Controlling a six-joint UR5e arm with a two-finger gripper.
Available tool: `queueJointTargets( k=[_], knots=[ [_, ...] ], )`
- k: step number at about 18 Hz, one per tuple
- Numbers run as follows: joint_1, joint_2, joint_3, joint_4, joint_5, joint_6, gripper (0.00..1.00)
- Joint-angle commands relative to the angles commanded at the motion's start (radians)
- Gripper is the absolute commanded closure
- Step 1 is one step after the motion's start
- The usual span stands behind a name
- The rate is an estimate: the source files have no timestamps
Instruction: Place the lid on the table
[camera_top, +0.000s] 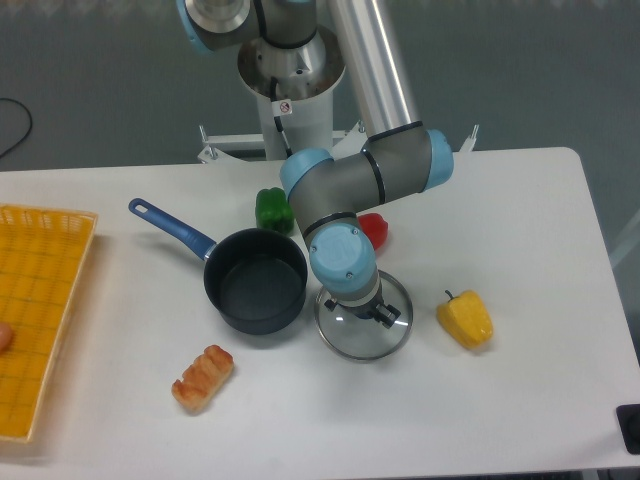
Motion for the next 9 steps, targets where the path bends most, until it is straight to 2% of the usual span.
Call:
queueJointTargets(
  k=[9],
  knots=[
    [-0.008,-0.006,0.002,0.0,0.003,-0.008,0.56]
  ],
)
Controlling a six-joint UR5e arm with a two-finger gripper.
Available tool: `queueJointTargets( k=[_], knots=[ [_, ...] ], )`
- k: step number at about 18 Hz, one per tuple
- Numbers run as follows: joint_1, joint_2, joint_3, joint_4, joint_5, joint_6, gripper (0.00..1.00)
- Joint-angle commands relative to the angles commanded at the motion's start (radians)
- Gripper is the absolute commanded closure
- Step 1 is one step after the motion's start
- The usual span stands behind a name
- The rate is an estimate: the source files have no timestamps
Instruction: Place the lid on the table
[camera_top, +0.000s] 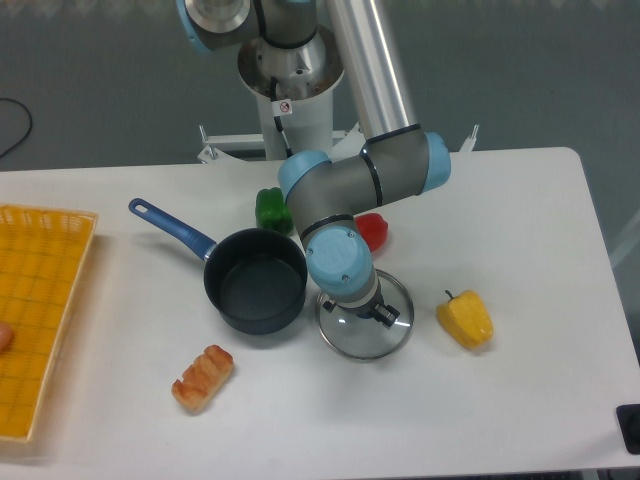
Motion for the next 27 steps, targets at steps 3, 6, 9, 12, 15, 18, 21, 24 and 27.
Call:
queueJointTargets(
  k=[3,6,9,12,15,18,21,24,27],
  knots=[
    [0.0,0.0,-0.002,0.0,0.0,0.0,0.56],
    [0.0,0.0,0.0,0.0,0.0,0.0,0.55],
    [0.0,0.0,0.0,0.0,0.0,0.0,0.54],
    [0.0,-0.003,0.0,0.0,0.009,0.0,0.49],
    [-0.002,-0.006,0.0,0.002,0.014,0.0,0.47],
    [-0.006,-0.012,-0.002,0.02,0.014,-0.002,0.47],
    [-0.006,-0.012,-0.002,0.02,0.014,-0.002,0.46],
    [-0.006,-0.011,0.0,0.02,0.014,0.0,0.38],
    [-0.006,-0.012,0.0,0.02,0.014,0.0,0.31]
  ],
)
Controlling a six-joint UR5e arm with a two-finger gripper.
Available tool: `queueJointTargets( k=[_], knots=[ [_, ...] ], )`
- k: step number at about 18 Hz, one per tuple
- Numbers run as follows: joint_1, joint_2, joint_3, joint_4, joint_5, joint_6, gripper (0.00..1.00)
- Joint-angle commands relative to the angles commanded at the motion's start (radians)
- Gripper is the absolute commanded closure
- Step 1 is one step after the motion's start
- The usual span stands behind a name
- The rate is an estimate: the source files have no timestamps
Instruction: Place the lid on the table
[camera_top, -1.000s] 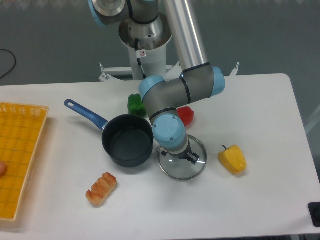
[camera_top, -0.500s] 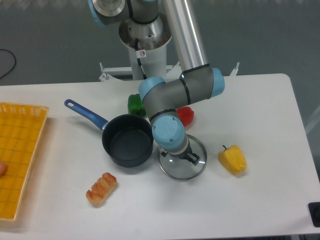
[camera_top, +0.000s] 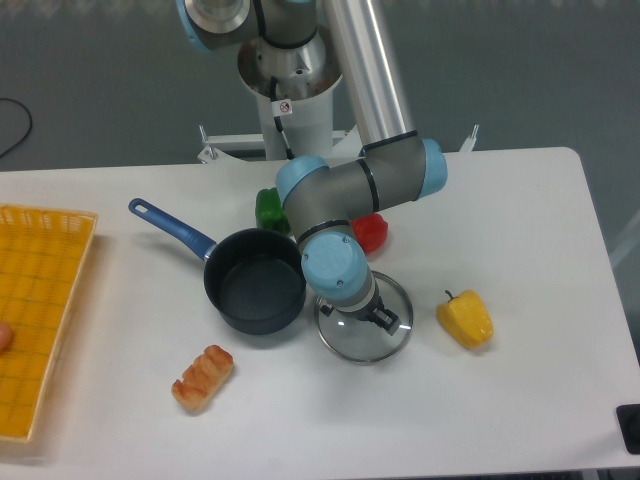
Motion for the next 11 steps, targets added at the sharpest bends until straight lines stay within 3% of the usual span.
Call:
queueJointTargets(
  k=[3,7,11],
  knots=[
    [-0.002,-0.002,-0.002,0.002,0.0,-0.005,0.26],
    [-0.009,-0.008,0.0,0.003,0.021,-0.015,0.08],
    [-0.009,-0.008,0.0,0.003,0.021,-0.015,0.02]
  ],
)
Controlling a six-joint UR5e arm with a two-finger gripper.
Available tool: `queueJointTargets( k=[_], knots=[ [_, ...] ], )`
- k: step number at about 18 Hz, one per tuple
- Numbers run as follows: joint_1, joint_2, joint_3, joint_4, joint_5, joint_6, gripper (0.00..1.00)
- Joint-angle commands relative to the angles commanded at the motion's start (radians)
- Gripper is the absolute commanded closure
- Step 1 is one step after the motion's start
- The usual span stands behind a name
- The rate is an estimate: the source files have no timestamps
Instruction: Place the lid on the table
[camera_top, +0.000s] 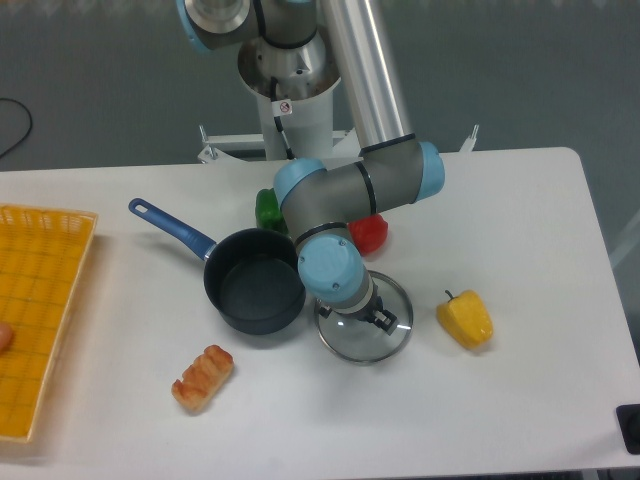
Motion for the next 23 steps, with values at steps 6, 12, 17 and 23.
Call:
queueJointTargets(
  k=[6,12,17,23],
  knots=[
    [0.0,0.011,0.005,0.0,-0.002,0.005,0.0],
    [0.009,0.058,0.052,-0.003,-0.006,0.055,0.0],
    [0.043,0.123,0.067,-0.008,-0.04,0.13,0.0],
    [0.072,0.152,0.094,-0.006,-0.052,0.219,0.0]
  ],
)
